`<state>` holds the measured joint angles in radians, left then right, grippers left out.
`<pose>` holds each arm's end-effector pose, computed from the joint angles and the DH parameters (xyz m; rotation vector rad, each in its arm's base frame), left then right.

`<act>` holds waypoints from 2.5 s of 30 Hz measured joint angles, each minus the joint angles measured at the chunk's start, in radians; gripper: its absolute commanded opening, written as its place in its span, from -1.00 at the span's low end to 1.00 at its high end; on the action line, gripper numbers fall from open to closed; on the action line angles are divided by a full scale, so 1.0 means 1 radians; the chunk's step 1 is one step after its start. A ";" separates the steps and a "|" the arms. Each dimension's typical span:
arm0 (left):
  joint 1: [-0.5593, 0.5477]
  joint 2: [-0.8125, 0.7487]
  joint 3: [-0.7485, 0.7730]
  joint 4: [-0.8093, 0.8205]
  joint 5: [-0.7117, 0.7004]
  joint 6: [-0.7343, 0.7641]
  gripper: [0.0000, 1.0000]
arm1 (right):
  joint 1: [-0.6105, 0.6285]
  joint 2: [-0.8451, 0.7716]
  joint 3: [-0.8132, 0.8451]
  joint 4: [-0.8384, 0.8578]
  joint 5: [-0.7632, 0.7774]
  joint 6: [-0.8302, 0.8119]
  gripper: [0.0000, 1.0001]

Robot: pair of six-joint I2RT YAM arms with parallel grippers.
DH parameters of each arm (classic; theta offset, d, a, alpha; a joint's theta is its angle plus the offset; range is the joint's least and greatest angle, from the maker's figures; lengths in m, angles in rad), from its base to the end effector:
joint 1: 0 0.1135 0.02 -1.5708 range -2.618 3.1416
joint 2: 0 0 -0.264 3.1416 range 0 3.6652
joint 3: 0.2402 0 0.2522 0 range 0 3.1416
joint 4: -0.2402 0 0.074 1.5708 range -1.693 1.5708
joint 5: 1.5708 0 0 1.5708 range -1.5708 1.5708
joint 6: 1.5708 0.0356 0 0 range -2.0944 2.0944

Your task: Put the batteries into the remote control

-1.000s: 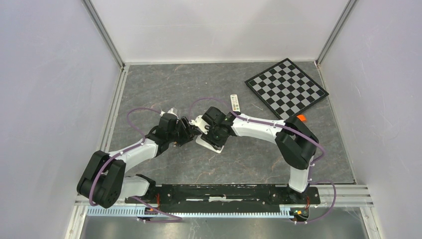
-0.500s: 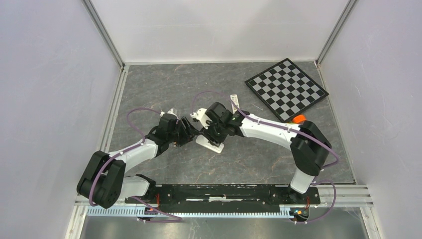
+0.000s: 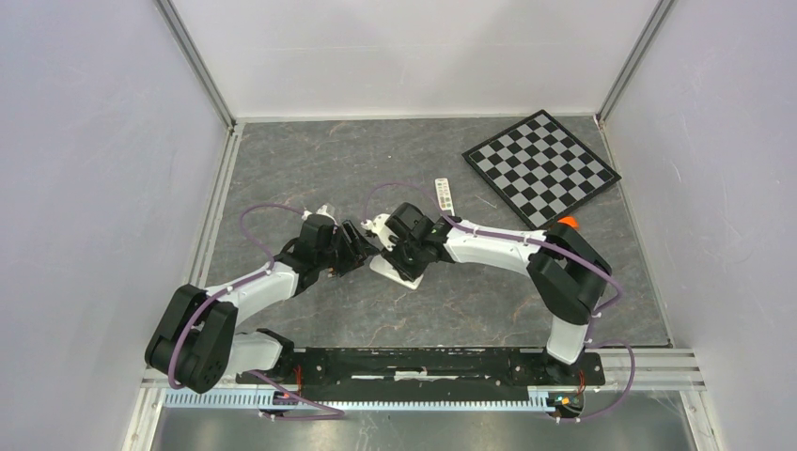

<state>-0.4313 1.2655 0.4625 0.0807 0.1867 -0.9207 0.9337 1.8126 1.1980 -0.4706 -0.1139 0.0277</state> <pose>0.2114 -0.1045 0.1587 -0.4929 2.4017 -0.8712 0.2162 0.2990 0.1809 -1.2284 2.4357 0.4503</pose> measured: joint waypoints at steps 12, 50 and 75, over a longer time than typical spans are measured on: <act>0.000 0.002 0.000 0.000 0.000 0.000 0.34 | 0.001 0.000 -0.009 0.051 0.009 0.014 -0.12; 0.031 -0.325 0.002 -0.339 -0.323 0.056 0.96 | 0.037 -0.066 -0.200 0.239 0.259 0.004 -0.31; 0.031 -0.332 0.017 -0.342 -0.337 0.079 0.97 | -0.376 -0.474 -0.620 0.213 0.525 0.357 0.11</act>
<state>-0.4004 0.9337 0.4797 -0.2615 -0.1505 -0.8417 0.5575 1.3388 0.5785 -0.2577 0.4114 0.3843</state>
